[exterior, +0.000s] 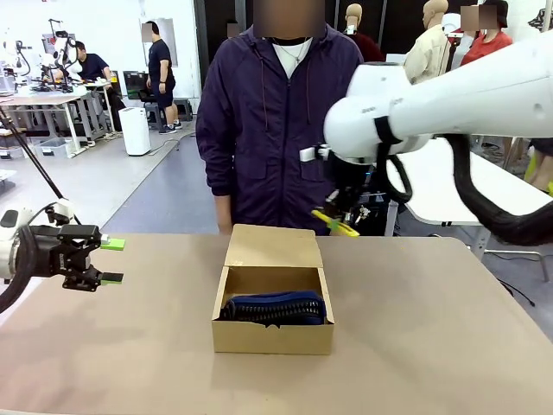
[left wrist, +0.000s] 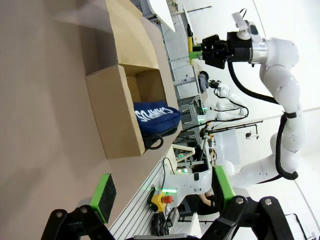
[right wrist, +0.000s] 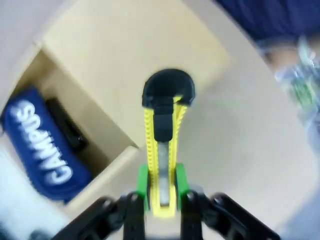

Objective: Pack the items into the box.
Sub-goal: Pick up the item indicated by the person and place it inside the Mailer Box.

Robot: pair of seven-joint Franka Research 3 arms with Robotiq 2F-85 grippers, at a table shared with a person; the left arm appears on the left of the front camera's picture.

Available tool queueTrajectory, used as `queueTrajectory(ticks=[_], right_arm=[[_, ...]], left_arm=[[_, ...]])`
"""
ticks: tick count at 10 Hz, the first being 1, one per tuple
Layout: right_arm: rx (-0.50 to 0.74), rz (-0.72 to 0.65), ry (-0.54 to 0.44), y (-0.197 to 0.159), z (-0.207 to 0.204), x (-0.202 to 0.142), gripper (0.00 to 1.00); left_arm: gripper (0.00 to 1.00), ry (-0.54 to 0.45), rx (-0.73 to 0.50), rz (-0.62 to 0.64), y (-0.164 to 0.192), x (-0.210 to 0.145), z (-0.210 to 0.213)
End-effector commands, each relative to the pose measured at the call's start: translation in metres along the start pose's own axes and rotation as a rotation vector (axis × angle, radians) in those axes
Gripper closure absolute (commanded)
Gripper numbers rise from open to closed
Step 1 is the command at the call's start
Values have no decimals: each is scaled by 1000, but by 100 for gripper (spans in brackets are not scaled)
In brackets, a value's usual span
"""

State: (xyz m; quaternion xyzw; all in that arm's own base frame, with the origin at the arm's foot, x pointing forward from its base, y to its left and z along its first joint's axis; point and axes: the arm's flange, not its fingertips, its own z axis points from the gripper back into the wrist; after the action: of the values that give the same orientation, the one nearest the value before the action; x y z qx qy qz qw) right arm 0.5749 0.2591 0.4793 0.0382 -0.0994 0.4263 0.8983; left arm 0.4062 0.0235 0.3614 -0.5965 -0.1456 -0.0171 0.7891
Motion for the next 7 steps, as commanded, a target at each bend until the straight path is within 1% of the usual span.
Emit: queueTrajectory(ticks=[1,2,3,4,5,6,7], right_arm=[[125,265,-30,21,-6,18,100],[157,406,-9,48,-10,26,100],[173,485,9,67,-12,28,100],[151,518,52,82,-17,30,100],[31,456,118,92,-26,33,100],[48,487,68,100,-32,34,100],[34,458,94,101,-38,33,100]], left_arm=[[0,8,-7,5,-3,-1,4],[0,8,-7,5,-3,-1,4],[0,8,-7,5,-3,-1,4],[0,8,-7,5,-3,-1,4],[0,8,-7,5,-3,-1,4],[0,8,-7,5,-3,-1,4],[0,8,-7,5,-3,-1,4]])
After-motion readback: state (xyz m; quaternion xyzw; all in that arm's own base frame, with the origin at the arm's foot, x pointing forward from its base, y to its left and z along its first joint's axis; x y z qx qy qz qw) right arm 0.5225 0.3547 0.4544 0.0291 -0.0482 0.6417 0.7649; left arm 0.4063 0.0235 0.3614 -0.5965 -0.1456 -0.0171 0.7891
